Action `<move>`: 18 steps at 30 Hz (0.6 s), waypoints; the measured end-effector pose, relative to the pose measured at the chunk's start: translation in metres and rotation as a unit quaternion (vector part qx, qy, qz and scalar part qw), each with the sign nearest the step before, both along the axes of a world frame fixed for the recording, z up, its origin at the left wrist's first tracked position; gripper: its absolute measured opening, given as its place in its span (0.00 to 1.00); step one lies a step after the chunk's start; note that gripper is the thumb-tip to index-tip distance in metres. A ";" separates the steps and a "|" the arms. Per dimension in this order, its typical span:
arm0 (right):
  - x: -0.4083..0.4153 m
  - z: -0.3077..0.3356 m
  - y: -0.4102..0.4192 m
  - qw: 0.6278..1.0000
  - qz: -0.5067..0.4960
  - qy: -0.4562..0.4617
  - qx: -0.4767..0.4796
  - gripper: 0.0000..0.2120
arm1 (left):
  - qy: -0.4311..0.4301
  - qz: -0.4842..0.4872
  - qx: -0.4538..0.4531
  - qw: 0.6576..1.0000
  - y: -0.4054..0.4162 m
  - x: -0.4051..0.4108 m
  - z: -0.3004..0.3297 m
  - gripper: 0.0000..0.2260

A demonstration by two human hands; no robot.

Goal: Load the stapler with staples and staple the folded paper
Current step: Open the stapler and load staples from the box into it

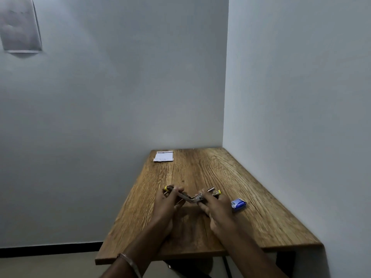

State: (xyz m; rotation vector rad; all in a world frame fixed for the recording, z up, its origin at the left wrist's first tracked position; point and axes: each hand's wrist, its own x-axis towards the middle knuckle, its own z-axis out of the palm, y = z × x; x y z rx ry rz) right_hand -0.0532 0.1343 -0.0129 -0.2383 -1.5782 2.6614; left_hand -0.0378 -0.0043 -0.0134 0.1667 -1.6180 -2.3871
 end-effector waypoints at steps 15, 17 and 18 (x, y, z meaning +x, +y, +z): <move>0.003 0.006 0.007 0.999 0.022 0.015 -0.018 0.22 | 0.064 0.014 -0.562 0.824 -0.037 0.012 -0.009 0.06; 0.004 0.006 0.006 0.999 0.025 0.011 -0.020 0.20 | 0.086 0.009 -0.578 0.811 -0.034 0.011 -0.008 0.07; 0.003 0.007 0.006 1.000 0.026 0.009 -0.013 0.18 | 0.097 0.002 -0.586 0.805 -0.032 0.009 -0.007 0.08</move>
